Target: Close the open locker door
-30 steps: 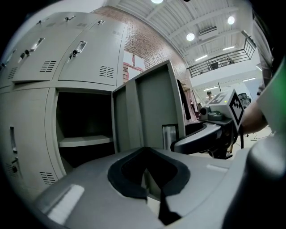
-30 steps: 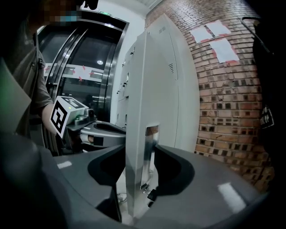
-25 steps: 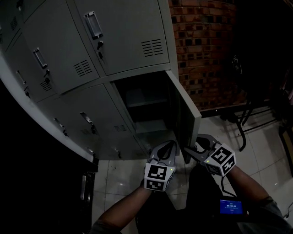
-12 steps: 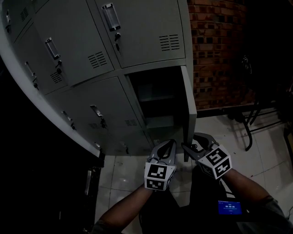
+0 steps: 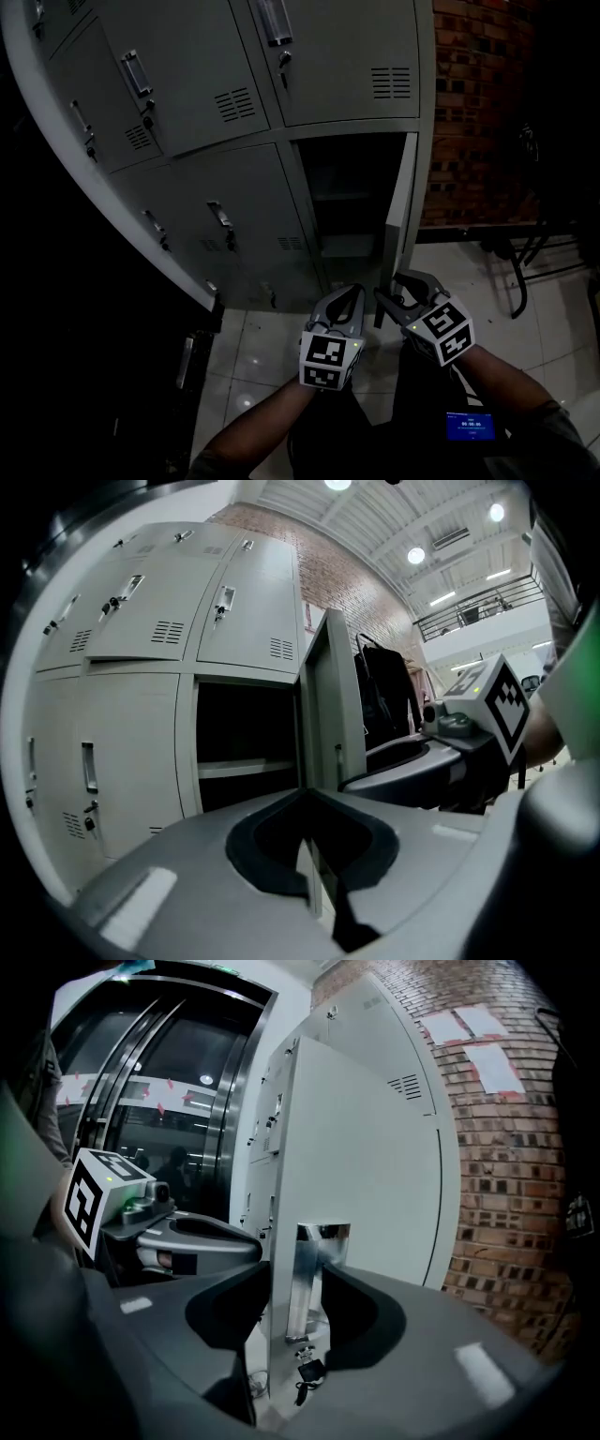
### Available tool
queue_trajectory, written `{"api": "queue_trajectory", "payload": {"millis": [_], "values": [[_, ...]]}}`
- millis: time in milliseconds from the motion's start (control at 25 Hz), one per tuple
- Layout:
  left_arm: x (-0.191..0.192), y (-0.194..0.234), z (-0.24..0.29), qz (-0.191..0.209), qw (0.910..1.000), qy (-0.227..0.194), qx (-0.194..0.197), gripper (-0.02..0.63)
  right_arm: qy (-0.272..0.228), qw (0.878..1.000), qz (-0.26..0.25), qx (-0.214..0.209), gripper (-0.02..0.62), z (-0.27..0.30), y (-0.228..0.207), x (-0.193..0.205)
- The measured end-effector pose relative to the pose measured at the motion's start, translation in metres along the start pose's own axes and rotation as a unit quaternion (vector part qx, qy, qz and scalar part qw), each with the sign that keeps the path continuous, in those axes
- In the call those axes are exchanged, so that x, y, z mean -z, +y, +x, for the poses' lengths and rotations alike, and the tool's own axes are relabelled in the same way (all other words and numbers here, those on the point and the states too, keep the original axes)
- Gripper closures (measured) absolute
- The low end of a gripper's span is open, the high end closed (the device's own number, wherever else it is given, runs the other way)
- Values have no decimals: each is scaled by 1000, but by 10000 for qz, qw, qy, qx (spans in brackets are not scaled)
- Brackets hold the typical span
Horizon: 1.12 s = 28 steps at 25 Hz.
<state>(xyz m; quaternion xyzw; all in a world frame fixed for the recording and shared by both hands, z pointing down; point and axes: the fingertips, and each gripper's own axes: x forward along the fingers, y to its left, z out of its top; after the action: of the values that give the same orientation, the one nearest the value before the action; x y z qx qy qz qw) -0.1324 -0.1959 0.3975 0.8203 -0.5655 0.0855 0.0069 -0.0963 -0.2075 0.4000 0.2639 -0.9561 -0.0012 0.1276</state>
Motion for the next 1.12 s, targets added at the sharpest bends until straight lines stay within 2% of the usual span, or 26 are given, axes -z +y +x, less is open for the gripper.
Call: {"api": "queue_trajectory", "payload": {"millis": [400, 800, 1120], "values": [[13, 50, -11, -54, 9989, 55, -452, 604, -15, 9994, -237, -236, 430, 51, 14, -13], [22, 83, -11, -53, 9975, 85, -693, 604, -77, 9987, -383, -321, 428, 96, 16, -22], [21, 111, -8, -59, 9957, 58, -924, 604, -73, 9979, -575, -299, 465, 130, 14, -28]]}}
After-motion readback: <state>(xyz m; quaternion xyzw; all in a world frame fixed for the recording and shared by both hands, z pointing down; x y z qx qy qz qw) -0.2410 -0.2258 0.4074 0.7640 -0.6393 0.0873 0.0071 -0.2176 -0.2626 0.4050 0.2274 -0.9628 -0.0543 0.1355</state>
